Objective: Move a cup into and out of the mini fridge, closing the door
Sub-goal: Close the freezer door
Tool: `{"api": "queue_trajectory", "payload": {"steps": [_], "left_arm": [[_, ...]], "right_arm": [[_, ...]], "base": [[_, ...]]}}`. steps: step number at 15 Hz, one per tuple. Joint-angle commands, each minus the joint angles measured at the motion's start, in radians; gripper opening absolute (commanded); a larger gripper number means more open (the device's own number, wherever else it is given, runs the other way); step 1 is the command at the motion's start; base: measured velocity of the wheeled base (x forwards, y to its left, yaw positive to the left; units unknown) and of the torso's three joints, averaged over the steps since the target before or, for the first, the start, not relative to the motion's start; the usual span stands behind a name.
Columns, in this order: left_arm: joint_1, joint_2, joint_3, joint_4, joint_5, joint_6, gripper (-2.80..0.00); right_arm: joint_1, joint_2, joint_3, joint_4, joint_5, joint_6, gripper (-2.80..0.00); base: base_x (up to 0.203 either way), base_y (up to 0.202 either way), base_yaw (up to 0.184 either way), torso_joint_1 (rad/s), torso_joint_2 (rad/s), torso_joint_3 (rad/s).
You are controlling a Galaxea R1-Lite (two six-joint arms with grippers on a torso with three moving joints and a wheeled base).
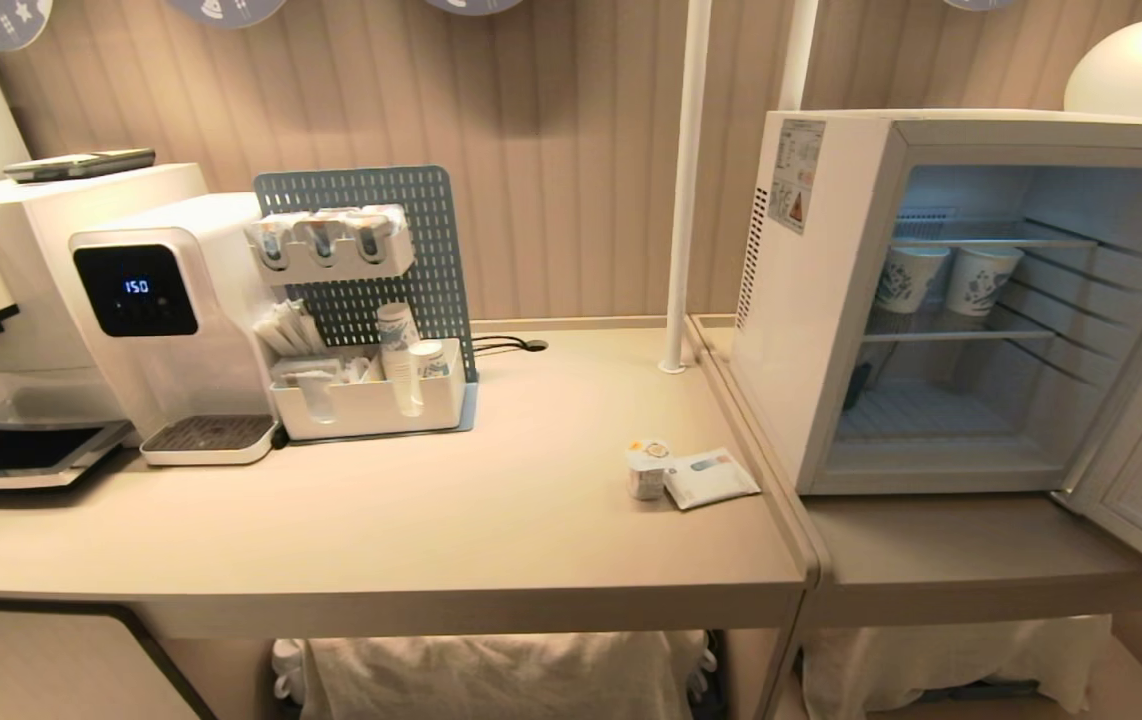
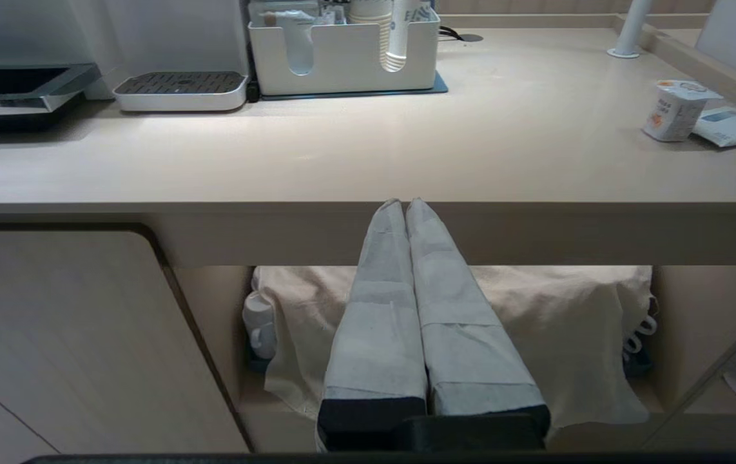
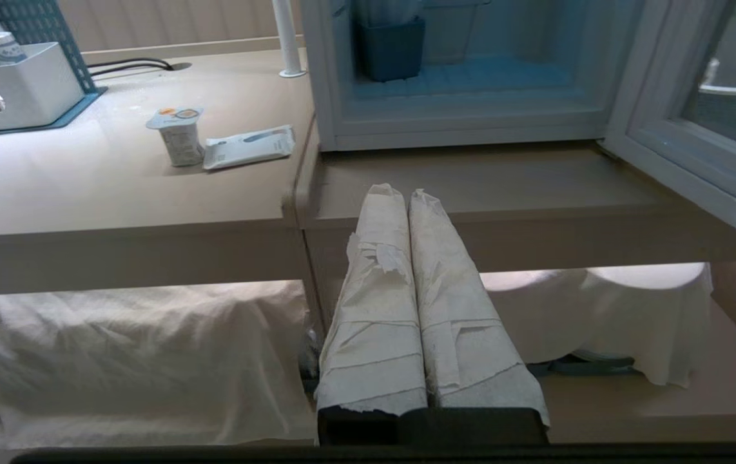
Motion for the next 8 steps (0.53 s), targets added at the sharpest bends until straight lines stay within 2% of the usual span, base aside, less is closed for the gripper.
{"api": "queue_trajectory", "payload": {"steps": [1,8], "left_arm": [[0.000,0.000,0.002,0.000,0.000,-0.001,-2.80],[0.000,0.000,0.002,0.000,0.000,-0.001,-2.80]], "right_arm": [[0.001,0.003,0.002,0.000,0.000,0.000,-2.80],[0.001,0.003,0.002,0.000,0.000,0.000,-2.80]], "base": [[0.000,-0.195,-0.003,0.002,0.01,0.003],[0.000,-0.194,0.000,0.002,0.00,0.002]]}}
